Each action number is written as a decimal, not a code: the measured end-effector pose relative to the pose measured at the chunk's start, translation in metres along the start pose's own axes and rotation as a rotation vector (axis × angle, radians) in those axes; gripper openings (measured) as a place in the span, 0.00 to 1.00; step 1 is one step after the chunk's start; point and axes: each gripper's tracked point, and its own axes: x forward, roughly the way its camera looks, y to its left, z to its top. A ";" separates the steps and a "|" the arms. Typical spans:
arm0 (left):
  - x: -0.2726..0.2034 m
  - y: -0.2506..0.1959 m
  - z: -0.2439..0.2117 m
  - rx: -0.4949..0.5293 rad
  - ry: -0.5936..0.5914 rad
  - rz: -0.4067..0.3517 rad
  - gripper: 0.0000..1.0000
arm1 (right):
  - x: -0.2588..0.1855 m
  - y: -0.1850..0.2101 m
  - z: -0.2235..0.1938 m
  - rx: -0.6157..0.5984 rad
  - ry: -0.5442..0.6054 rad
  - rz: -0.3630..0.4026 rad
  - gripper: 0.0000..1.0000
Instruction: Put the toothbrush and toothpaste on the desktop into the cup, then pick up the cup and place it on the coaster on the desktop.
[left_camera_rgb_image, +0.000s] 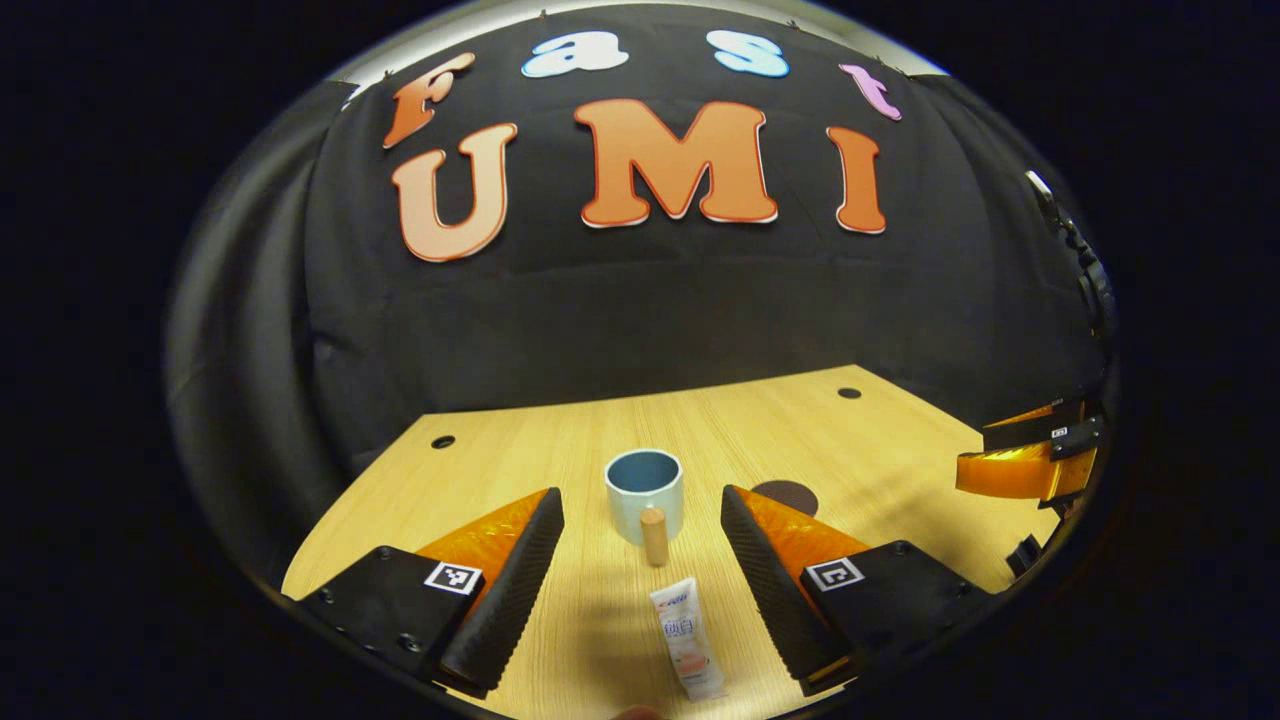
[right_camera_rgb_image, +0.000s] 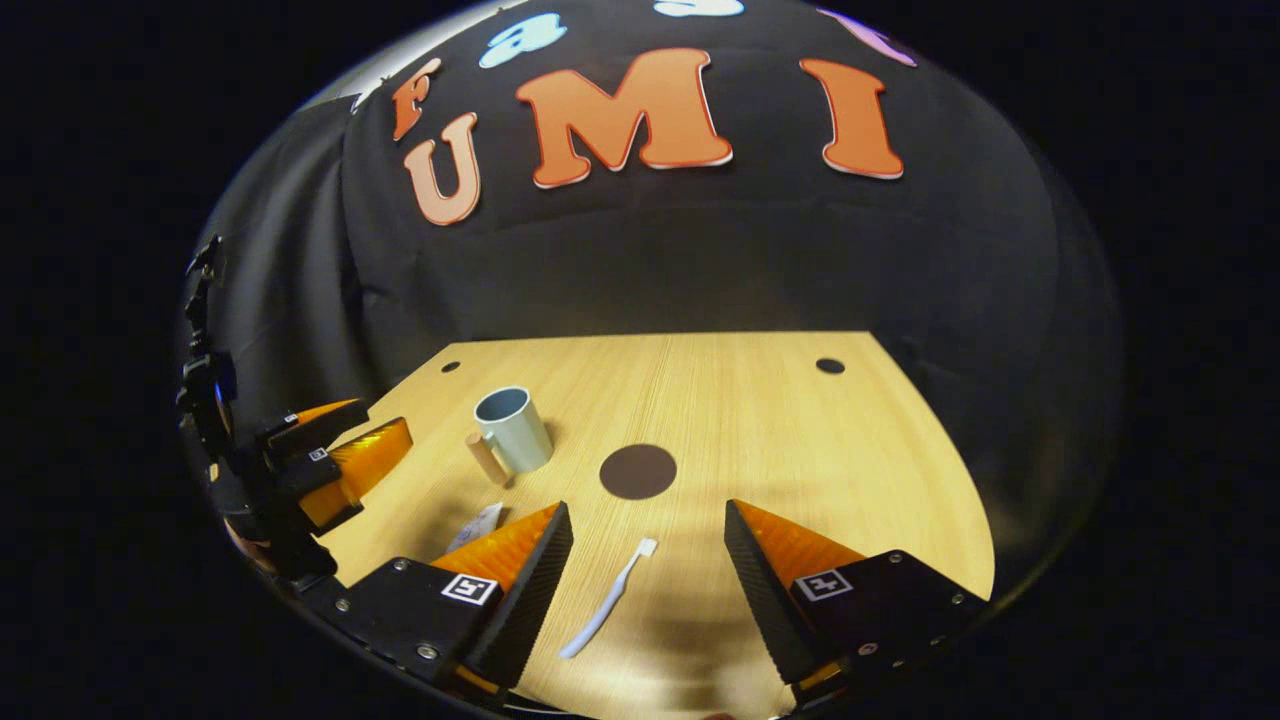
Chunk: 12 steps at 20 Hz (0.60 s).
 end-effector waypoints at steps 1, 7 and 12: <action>0.003 0.000 -0.004 -0.002 0.023 -0.006 1.00 | 0.001 0.000 -0.001 0.012 0.024 0.001 0.91; 0.021 -0.001 -0.046 0.012 0.236 -0.036 1.00 | 0.006 -0.001 -0.011 -0.010 0.119 -0.001 0.86; 0.028 -0.006 -0.063 -0.009 0.360 -0.066 1.00 | 0.017 0.004 -0.028 0.000 0.224 0.025 0.83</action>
